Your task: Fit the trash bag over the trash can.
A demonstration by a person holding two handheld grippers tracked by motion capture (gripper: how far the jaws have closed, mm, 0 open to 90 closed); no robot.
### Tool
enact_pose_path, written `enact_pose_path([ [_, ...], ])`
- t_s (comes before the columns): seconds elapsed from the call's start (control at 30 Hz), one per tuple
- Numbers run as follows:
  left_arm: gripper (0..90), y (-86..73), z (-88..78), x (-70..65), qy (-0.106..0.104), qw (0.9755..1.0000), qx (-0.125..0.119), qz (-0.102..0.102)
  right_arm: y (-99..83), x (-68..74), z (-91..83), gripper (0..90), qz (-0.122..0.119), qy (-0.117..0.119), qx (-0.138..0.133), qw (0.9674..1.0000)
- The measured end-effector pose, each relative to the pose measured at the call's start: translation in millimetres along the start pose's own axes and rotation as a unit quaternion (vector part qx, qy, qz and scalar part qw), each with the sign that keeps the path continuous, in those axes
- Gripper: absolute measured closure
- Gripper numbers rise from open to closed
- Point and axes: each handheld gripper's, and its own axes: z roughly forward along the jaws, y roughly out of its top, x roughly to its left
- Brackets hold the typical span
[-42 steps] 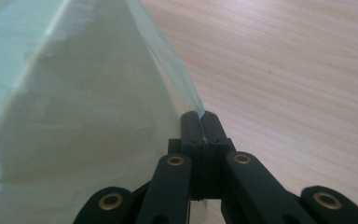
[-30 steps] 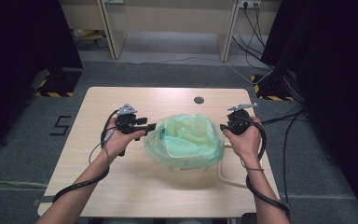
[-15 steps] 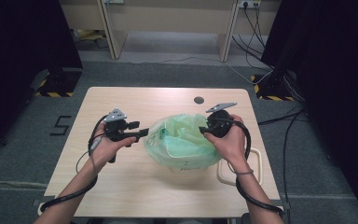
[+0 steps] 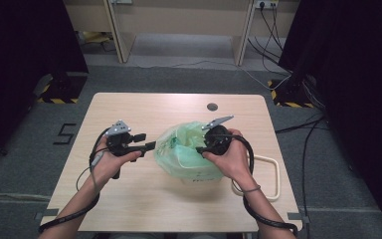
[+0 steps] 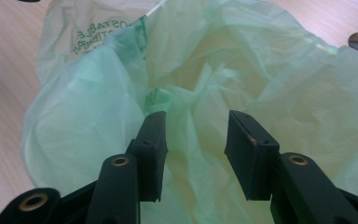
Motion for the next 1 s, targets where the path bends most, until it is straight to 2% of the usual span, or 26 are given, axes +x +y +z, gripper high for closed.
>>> enact_pose_path([
  [0.4,42.9,-1.4,-2.6,-1.1,-0.001,1.0000,-0.002,-0.001,2.1,14.9,3.7,57.9,-0.016,0.026,0.013,0.9995],
  [0.53,42.9,-1.8,-2.5,-1.0,-0.001,1.0000,-0.002,-0.002,1.9,17.2,6.5,58.0,-0.012,0.038,0.018,0.9990],
  [0.73,42.8,-2.3,-2.1,-1.2,-0.001,1.0000,0.000,-0.003,1.6,22.3,8.8,58.2,-0.014,0.060,0.017,0.9979],
  [1.0,42.8,-1.2,-2.2,-2.0,-0.002,1.0000,-0.001,-0.002,1.4,30.2,10.5,58.5,-0.025,0.073,0.017,0.9969],
])
